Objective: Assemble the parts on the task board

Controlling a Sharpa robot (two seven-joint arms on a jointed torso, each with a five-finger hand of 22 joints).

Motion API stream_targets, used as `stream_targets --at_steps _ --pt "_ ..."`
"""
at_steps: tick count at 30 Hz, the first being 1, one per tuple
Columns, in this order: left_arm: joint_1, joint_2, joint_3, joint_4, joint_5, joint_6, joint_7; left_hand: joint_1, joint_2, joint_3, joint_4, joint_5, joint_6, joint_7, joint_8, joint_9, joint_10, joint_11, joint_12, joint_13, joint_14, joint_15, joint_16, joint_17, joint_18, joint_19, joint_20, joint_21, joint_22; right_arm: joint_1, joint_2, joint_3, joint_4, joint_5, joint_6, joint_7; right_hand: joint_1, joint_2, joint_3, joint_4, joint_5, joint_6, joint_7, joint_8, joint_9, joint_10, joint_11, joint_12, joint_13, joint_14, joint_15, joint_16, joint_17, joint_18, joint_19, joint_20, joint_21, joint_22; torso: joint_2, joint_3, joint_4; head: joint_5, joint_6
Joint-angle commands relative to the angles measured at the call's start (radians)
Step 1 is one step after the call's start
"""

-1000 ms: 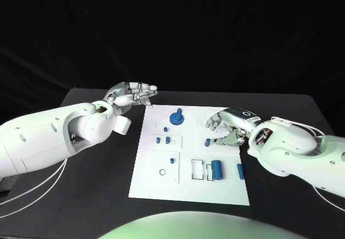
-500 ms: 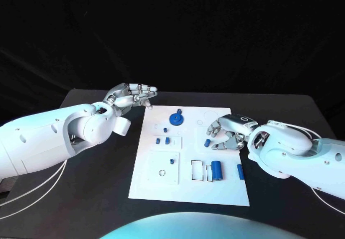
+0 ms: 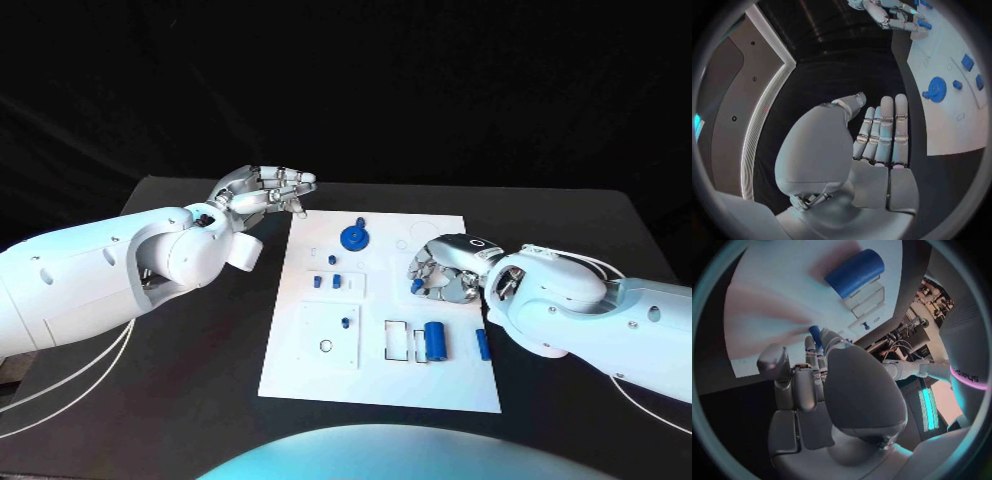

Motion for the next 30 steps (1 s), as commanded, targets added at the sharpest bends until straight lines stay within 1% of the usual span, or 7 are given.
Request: stream_targets --at_steps 1,10,14,16,21,26,30 --pt "0.001 0.001 0.001 0.002 0.005 0.018 0.004 -0.004 -0.009 -0.001 -0.008 -0.001 -0.003 0.021 0.005 -0.001 -0.008 0.001 0.0 0.0 0.001 -0.002 -0.005 -0.001 0.013 0.005 0.0 -0.003 -0.001 -0.002 0.007 0.0 -0.003 -0.004 0.003 0.002 -0.011 -0.007 0.032 0.0 0.003 0.013 0.0 -0.001 -0.001 0.015 0.0 -0.008 -0.001 0.035 -0.007 0.008 0.003 -0.007 0.01 -0.001 0.008 0.005 -0.001 0.0001 -0.0006 0.0 0.0" --pt "0.001 0.001 0.001 0.002 0.005 0.02 0.002 -0.004 -0.009 -0.001 -0.008 -0.001 -0.003 0.021 0.005 -0.001 -0.008 0.001 0.0 0.0 0.001 -0.002 -0.005 -0.001 0.013 0.005 0.0 -0.003 -0.001 -0.004 0.021 -0.001 -0.014 -0.009 0.007 -0.011 -0.054 -0.017 0.1 -0.002 0.0 0.045 0.001 0.008 0.002 0.036 0.0 -0.025 0.001 0.036 -0.007 0.012 0.005 -0.008 0.012 -0.002 0.011 0.014 0.0 0.0002 -0.0007 0.0 -0.001" --pt "0.001 0.0 0.001 0.003 0.006 0.02 0.001 -0.004 -0.009 -0.001 -0.008 -0.001 -0.003 0.021 0.005 -0.001 -0.008 0.001 0.0 0.0 0.001 -0.002 -0.005 -0.001 0.013 0.005 0.0 -0.003 -0.001 -0.005 0.024 -0.001 -0.016 -0.02 0.002 -0.02 -0.05 -0.016 0.142 -0.013 0.0 0.084 -0.006 0.029 0.011 0.066 -0.008 -0.022 0.007 0.036 -0.013 0.014 0.007 -0.008 0.014 -0.005 0.014 0.02 0.0 0.0004 -0.001 0.001 -0.003" --pt "0.001 0.0 0.001 0.003 0.006 0.02 0.0 -0.004 -0.009 -0.001 -0.008 -0.001 -0.003 0.021 0.005 -0.001 -0.008 0.001 0.0 0.0 0.001 -0.002 -0.005 -0.001 0.013 0.005 0.0 -0.003 -0.001 -0.006 0.024 -0.001 -0.016 -0.026 -0.006 -0.023 -0.038 -0.009 0.183 -0.025 0.001 0.111 -0.015 0.047 0.022 0.086 -0.016 -0.019 0.01 0.036 -0.02 0.015 0.009 -0.009 0.016 -0.01 0.019 0.025 0.0 0.0005 -0.001 0.001 -0.003" --pt "0.001 0.0 0.001 0.003 0.006 0.02 -0.001 -0.004 -0.009 -0.001 -0.008 -0.001 -0.003 0.021 0.005 -0.001 -0.008 0.001 0.0 0.0 0.001 -0.002 -0.005 -0.001 0.013 0.005 0.0 -0.003 -0.001 -0.007 0.022 -0.001 -0.011 -0.039 -0.032 -0.025 -0.039 -0.001 0.242 -0.057 0.0 0.134 -0.03 0.082 0.053 0.126 -0.031 -0.011 0.022 0.037 -0.032 0.017 0.012 -0.01 0.02 -0.022 0.027 0.037 -0.001 0.0005 -0.0007 0.0 -0.003" --pt "0.001 0.0 0.001 0.002 0.006 0.02 -0.001 -0.004 -0.009 -0.001 -0.008 -0.001 -0.003 0.021 0.005 -0.001 -0.008 0.001 0.0 0.0 0.001 -0.002 -0.005 -0.001 0.013 0.005 0.0 -0.003 -0.001 -0.006 0.015 -0.001 0.0 -0.045 -0.06 -0.025 -0.069 -0.006 0.31 -0.091 0.0 0.116 -0.032 0.114 0.096 0.141 -0.034 -0.016 0.033 0.039 -0.036 0.02 0.016 -0.012 0.021 -0.027 0.032 0.047 -0.001 0.0007 -0.0011 0.001 -0.003" --pt "0.001 0.001 0.001 0.001 0.006 0.02 -0.001 -0.004 -0.009 -0.001 -0.008 -0.001 -0.003 0.021 0.005 -0.001 -0.008 0.001 0.0 0.0 0.001 -0.002 -0.005 -0.001 0.013 0.005 0.0 -0.003 -0.001 -0.002 0.007 0.0 0.011 -0.041 -0.079 -0.023 -0.089 -0.014 0.336 -0.111 -0.002 0.107 -0.031 0.131 0.119 0.146 -0.035 -0.02 0.038 0.039 -0.036 0.021 0.017 -0.012 0.022 -0.028 0.035 0.053 -0.002 0.0005 -0.0013 0.001 -0.002"
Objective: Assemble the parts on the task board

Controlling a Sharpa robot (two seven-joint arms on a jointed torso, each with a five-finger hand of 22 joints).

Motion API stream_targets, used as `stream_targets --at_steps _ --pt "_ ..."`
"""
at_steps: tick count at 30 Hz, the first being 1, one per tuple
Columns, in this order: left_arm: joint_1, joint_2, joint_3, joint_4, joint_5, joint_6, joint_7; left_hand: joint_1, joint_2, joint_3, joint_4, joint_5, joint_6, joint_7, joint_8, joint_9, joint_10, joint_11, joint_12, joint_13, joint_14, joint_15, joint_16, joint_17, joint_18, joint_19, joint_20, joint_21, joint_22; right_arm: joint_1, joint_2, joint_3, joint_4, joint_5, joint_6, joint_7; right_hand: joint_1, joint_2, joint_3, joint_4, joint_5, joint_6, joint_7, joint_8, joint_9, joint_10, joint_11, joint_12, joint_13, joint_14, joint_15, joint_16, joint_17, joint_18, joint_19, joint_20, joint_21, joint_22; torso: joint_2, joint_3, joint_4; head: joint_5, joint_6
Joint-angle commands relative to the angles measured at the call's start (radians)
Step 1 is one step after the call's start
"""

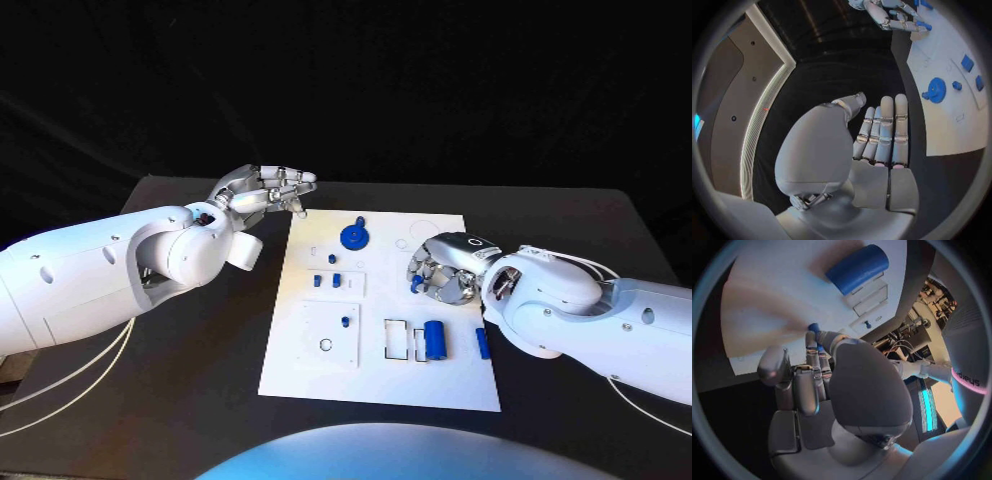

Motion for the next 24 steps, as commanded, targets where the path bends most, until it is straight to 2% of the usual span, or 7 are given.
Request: stream_targets --at_steps 1,9,14,18,24 --pt "0.001 0.002 0.001 0.001 0.005 0.017 0.004 -0.004 -0.009 -0.001 -0.008 -0.001 -0.003 0.021 0.005 -0.001 -0.008 0.001 0.0 0.0 0.001 -0.002 -0.005 -0.001 0.013 0.005 0.0 -0.004 -0.001 0.007 -0.004 0.002 0.013 -0.014 -0.051 0.001 -0.03 0.0 0.013 -0.007 0.0 -0.007 -0.001 0.065 0.093 0.008 -0.005 -0.005 0.004 0.037 -0.006 0.005 0.002 -0.012 0.0 -0.005 0.007 0.003 -0.001 -0.0001 -0.0003 0.0 0.001" --pt "0.001 0.005 0.001 -0.002 0.005 0.016 0.004 -0.004 -0.009 -0.001 -0.008 -0.001 -0.003 0.021 0.005 -0.001 -0.008 0.001 0.0 0.0 0.001 -0.002 -0.005 -0.001 0.013 0.005 0.0 -0.004 -0.001 0.042 -0.023 0.01 0.068 0.06 -0.102 0.023 -0.045 -0.009 0.032 -0.029 -0.001 -0.015 -0.001 0.08 0.114 0.011 -0.006 -0.01 0.009 0.037 -0.007 0.005 -0.001 -0.013 0.0 -0.006 0.007 0.007 0.0 -0.0007 0.0007 0.002 0.002" --pt "0.001 0.007 0.001 -0.002 0.005 0.017 0.005 -0.004 -0.009 -0.001 -0.008 -0.001 -0.003 0.021 0.005 -0.001 -0.008 0.001 0.0 0.0 0.001 -0.002 -0.005 -0.001 0.013 0.005 0.0 -0.004 -0.001 0.049 -0.011 0.012 0.108 0.09 -0.11 0.038 -0.049 -0.009 0.037 -0.036 -0.001 -0.017 0.0 0.083 0.119 0.011 -0.005 -0.011 0.01 0.036 -0.007 0.005 -0.001 -0.012 0.0 -0.006 0.006 0.007 -0.001 -0.001 0.0005 0.004 0.001" --pt "0.001 0.011 0.001 -0.004 0.006 0.019 0.005 -0.004 -0.009 -0.001 -0.008 -0.001 -0.003 0.021 0.005 -0.001 -0.008 0.001 0.0 0.0 0.001 -0.002 -0.005 -0.001 0.013 0.005 0.0 -0.004 -0.001 0.045 0.031 0.012 0.124 0.103 -0.106 0.052 -0.051 -0.01 0.039 -0.039 -0.002 -0.019 0.0 0.085 0.122 0.011 -0.005 -0.012 0.011 0.036 -0.007 0.004 -0.003 -0.011 -0.002 -0.006 0.001 0.005 0.0 -0.0005 -0.0002 0.011 -0.001" --pt "0.001 0.015 0.001 -0.004 0.007 0.022 0.005 -0.004 -0.009 -0.001 -0.008 -0.001 -0.003 0.021 0.005 -0.001 -0.008 0.001 0.0 0.0 0.001 -0.002 -0.005 -0.001 0.013 0.005 0.0 -0.004 -0.001 0.017 0.112 0.01 0.117 0.101 -0.1 0.078 -0.056 -0.009 0.042 -0.043 -0.002 -0.022 0.001 0.087 0.126 0.009 -0.004 -0.014 0.012 0.035 -0.006 0.003 -0.008 -0.01 -0.005 -0.006 -0.004 0.003 0.0 -0.0013 0.0006 0.018 -0.003"
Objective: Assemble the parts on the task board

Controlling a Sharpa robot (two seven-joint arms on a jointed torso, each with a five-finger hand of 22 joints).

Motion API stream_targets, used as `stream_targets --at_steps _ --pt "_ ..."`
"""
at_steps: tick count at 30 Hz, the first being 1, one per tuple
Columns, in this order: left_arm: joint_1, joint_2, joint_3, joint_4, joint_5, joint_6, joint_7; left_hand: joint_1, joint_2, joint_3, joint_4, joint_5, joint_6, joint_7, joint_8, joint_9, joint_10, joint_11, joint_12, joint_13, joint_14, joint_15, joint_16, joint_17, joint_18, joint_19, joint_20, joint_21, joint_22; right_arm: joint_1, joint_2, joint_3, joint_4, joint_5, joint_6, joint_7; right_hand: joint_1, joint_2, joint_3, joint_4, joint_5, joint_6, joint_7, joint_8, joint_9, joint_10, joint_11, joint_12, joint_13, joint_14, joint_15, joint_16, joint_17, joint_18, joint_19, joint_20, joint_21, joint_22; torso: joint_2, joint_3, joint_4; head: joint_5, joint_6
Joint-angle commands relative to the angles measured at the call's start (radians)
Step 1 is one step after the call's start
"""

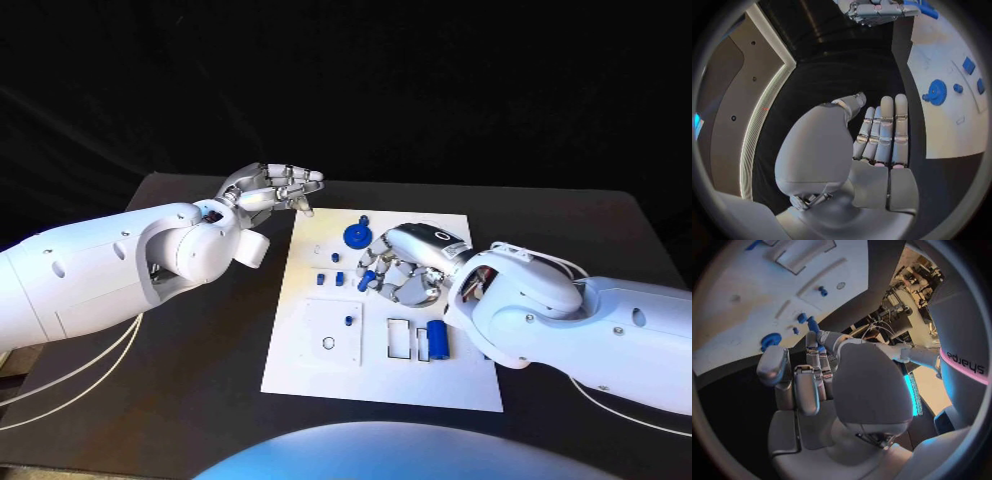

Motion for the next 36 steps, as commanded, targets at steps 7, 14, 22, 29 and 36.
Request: stream_targets --at_steps 7,14,22,29,36 --pt "0.001 0.006 0.001 0.002 0.007 0.021 0.005 -0.004 -0.009 -0.001 -0.008 -0.001 -0.003 0.021 0.005 -0.001 -0.008 0.001 0.0 0.0 0.001 -0.002 -0.005 -0.001 0.013 0.005 0.0 -0.004 -0.001 -0.063 0.102 -0.004 -0.025 0.003 0.006 0.069 -0.015 0.002 0.005 -0.011 -0.002 -0.012 0.004 0.084 0.129 -0.003 -0.001 -0.009 0.001 0.034 -0.005 0.001 -0.005 -0.009 -0.006 -0.003 -0.014 -0.004 0.001 -0.001 0.0009 0.01 -0.002" --pt "0.001 0.007 0.001 0.002 0.007 0.023 0.004 -0.004 -0.009 -0.001 -0.008 -0.001 -0.003 0.021 0.005 -0.001 -0.008 0.001 0.0 0.0 0.001 -0.002 -0.005 -0.001 0.013 0.005 0.0 -0.004 -0.001 -0.1 0.144 -0.011 -0.063 -0.007 0.031 0.083 -0.016 0.002 0.005 -0.014 -0.002 -0.014 0.005 0.085 0.131 -0.003 0.0 -0.01 0.001 0.034 -0.005 0.001 -0.005 -0.008 -0.007 -0.003 -0.017 -0.006 0.0 -0.0002 0.0004 0.019 -0.008" --pt "0.001 0.008 0.001 0.001 0.007 0.024 0.003 -0.007 -0.007 -0.002 -0.009 -0.002 -0.003 0.021 0.006 -0.001 -0.009 0.001 0.002 0.0 0.002 -0.002 -0.006 -0.004 0.013 0.006 0.0 -0.007 -0.003 -0.121 0.154 -0.016 -0.092 -0.025 0.06 0.082 -0.017 0.002 0.006 -0.014 -0.002 -0.014 0.005 0.085 0.131 -0.004 0.0 -0.01 0.001 0.034 -0.005 0.001 -0.005 -0.009 -0.007 -0.003 -0.017 -0.005 0.001 0.0008 -0.0023 0.022 -0.01" --pt "0.001 0.009 0.001 0.001 0.007 0.025 0.003 -0.007 -0.007 -0.002 -0.009 -0.002 -0.003 0.021 0.006 -0.001 -0.009 0.001 0.002 0.0 0.002 -0.002 -0.006 -0.004 0.013 0.006 0.0 -0.007 -0.003 -0.127 0.157 -0.018 -0.101 -0.05 0.085 0.067 -0.021 0.003 0.006 -0.016 -0.002 -0.016 0.005 0.086 0.134 -0.004 0.0 -0.011 0.002 0.034 -0.004 0.002 -0.004 -0.009 -0.007 -0.003 -0.017 -0.005 0.001 0.0012 -0.0003 0.02 -0.011" --pt "0.001 0.009 0.001 0.0 0.007 0.025 0.002 -0.007 -0.007 -0.002 -0.009 -0.002 -0.003 0.021 0.006 -0.001 -0.009 0.001 0.002 0.0 0.002 -0.002 -0.006 -0.004 0.013 0.006 0.0 -0.007 -0.003 -0.129 0.157 -0.018 -0.102 -0.059 0.097 0.062 -0.021 0.003 0.006 -0.016 -0.002 -0.016 0.005 0.086 0.134 -0.004 0.0 -0.011 0.002 0.034 -0.004 0.002 -0.004 -0.009 -0.007 -0.003 -0.017 -0.005 0.001 0.0002 -0.0007 0.02 -0.012"
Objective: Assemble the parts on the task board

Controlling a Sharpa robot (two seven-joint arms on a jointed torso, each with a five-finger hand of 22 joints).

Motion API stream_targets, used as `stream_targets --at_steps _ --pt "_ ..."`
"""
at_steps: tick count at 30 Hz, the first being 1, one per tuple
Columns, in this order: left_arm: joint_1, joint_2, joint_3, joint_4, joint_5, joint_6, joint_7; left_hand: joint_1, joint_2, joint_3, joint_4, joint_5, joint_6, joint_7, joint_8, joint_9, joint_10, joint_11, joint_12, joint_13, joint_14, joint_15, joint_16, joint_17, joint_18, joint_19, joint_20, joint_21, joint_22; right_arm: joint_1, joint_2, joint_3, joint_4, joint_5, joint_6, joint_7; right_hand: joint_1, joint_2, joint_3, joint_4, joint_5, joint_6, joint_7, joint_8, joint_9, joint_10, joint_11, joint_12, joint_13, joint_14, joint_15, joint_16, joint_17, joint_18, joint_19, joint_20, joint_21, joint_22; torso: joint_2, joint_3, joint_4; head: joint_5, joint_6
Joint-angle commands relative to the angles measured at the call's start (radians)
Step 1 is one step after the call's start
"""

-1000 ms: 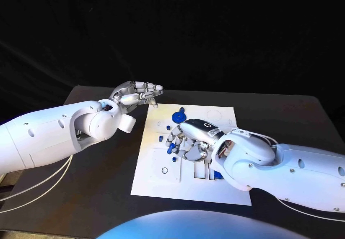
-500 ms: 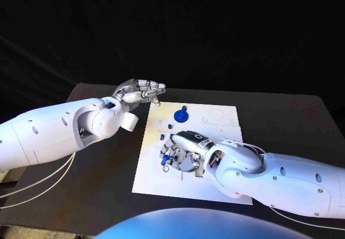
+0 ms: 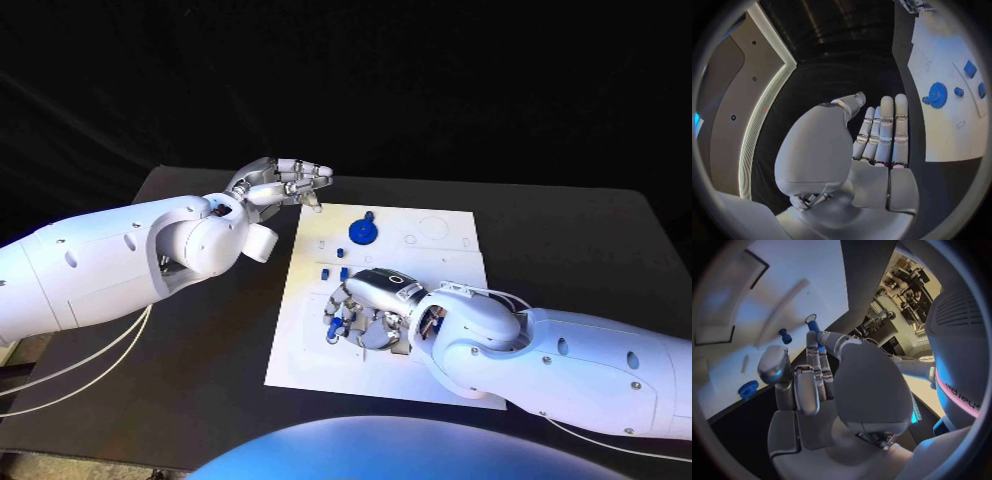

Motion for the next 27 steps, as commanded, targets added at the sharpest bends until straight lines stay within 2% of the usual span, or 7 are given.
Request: stream_targets --at_steps 1,18,27 --pt "0.001 0.002 0.001 0.001 0.006 0.017 0.004 -0.003 -0.003 0.001 -0.006 -0.002 -0.003 0.021 0.006 -0.001 -0.009 0.001 0.002 0.0 0.002 -0.002 -0.006 -0.001 0.013 0.006 0.0 -0.007 -0.001 -0.002 0.002 0.0 0.0 -0.028 0.033 -0.004 -0.006 0.003 0.002 -0.007 0.003 0.004 0.006 0.056 0.134 -0.006 -0.002 -0.005 0.0 0.034 -0.004 0.001 -0.001 -0.009 -0.006 -0.001 -0.006 0.001 0.0 -0.0007 0.001 0.0 0.0" --pt "0.001 0.0 0.001 0.002 0.006 0.018 0.003 -0.003 -0.003 0.001 -0.006 -0.002 -0.003 0.021 0.006 -0.001 -0.009 0.001 0.002 0.0 0.002 -0.002 -0.006 -0.001 0.013 0.006 0.0 -0.007 -0.001 -0.008 0.012 -0.002 -0.013 -0.039 0.062 -0.014 -0.006 0.003 0.002 -0.007 0.003 0.004 0.006 0.056 0.134 -0.006 -0.002 -0.005 0.0 0.034 -0.004 0.001 -0.001 -0.009 -0.006 -0.001 -0.006 0.001 0.0 -0.0007 0.0012 0.002 -0.002" --pt "0.001 0.003 0.001 -0.001 0.006 0.02 0.002 -0.003 -0.003 0.001 -0.006 -0.002 -0.003 0.021 0.006 -0.001 -0.009 0.001 0.002 0.0 0.002 -0.002 -0.006 -0.001 0.013 0.006 0.0 -0.007 -0.001 -0.017 0.028 -0.003 -0.019 -0.08 0.07 -0.057 -0.026 -0.001 0.001 -0.016 0.002 -0.009 0.008 0.058 0.143 -0.015 0.001 -0.013 0.001 0.033 -0.001 0.0 -0.005 -0.007 -0.01 0.001 -0.015 -0.002 0.001 -0.001 0.0008 0.0 -0.002"
